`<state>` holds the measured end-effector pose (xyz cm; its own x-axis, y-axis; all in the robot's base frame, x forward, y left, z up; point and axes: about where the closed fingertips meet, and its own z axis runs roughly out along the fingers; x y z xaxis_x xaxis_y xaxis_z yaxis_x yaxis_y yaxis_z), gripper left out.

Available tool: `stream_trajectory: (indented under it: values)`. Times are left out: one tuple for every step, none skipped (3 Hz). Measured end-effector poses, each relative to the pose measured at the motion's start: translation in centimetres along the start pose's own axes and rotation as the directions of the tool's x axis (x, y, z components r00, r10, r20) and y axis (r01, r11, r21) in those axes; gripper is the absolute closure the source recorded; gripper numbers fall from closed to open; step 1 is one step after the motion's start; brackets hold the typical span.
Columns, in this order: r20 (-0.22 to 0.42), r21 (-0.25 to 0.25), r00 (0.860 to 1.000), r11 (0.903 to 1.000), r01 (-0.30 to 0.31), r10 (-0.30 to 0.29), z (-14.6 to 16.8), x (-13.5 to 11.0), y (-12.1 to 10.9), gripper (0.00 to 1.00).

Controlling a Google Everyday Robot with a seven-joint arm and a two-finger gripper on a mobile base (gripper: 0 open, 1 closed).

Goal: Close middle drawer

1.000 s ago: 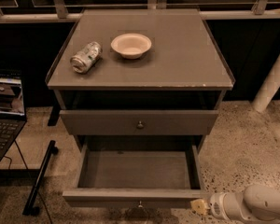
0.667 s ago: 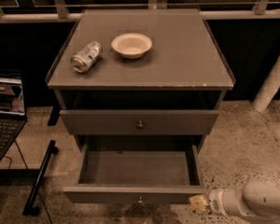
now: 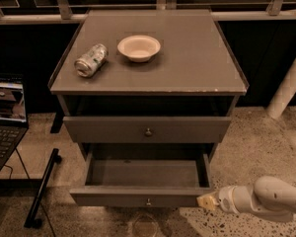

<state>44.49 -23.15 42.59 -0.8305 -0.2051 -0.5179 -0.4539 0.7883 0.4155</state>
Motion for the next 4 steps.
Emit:
stream_trajectory:
  values:
    - [0.006, -0.019, 0.999, 0.9987, 0.048, -0.048, 0.3, -1.6, -0.2, 1.0]
    - [0.008, -0.069, 0.992, 0.9892, 0.129, -0.129, 1.7, -5.6, -0.7, 1.0]
    - [0.009, -0.068, 0.992, 0.9893, 0.129, -0.129, 1.8, -5.6, -0.7, 1.0]
    - [0.01, -0.046, 0.992, 0.9913, 0.123, -0.123, 2.6, -5.7, -1.2, 1.0]
